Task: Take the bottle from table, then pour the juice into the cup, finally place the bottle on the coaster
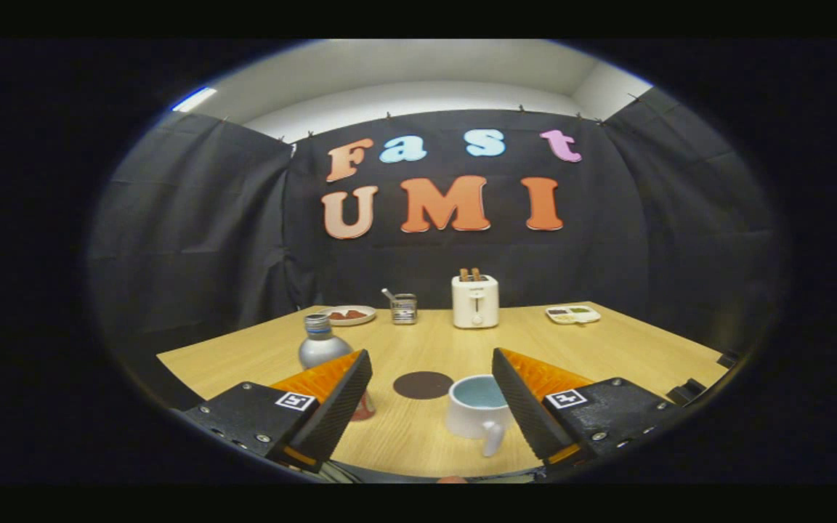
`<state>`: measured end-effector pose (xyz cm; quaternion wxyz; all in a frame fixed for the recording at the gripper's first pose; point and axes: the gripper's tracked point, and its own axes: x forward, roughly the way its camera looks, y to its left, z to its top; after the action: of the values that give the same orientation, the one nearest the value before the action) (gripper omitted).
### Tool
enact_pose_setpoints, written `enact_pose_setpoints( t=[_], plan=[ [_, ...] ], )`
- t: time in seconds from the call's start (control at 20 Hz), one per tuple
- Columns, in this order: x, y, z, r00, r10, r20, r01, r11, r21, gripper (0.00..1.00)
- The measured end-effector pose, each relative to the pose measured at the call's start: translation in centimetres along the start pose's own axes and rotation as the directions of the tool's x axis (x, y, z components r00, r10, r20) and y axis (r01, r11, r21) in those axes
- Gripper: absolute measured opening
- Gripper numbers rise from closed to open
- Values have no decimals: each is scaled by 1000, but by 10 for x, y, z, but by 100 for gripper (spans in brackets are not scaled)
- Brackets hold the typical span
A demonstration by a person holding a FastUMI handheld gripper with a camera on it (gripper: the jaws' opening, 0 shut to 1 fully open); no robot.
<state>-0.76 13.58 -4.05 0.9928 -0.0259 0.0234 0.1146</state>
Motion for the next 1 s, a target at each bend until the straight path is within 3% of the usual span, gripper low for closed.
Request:
enact_pose_setpoints(
  t=[0.25,0.55,0.7,0.9,1.0],
  plan=[
    [12,48,-18,999,48,-19,-49,999,-16,99],
    [31,65,-40,999,1,-33,-3,998,-69,99],
    [35,75,-39,1000,-24,16,25,993,-114,99],
    [37,101,-34,994,51,96,-30,978,-206,100],
    [38,97,-36,993,48,107,-27,982,-186,99]
  ],
)
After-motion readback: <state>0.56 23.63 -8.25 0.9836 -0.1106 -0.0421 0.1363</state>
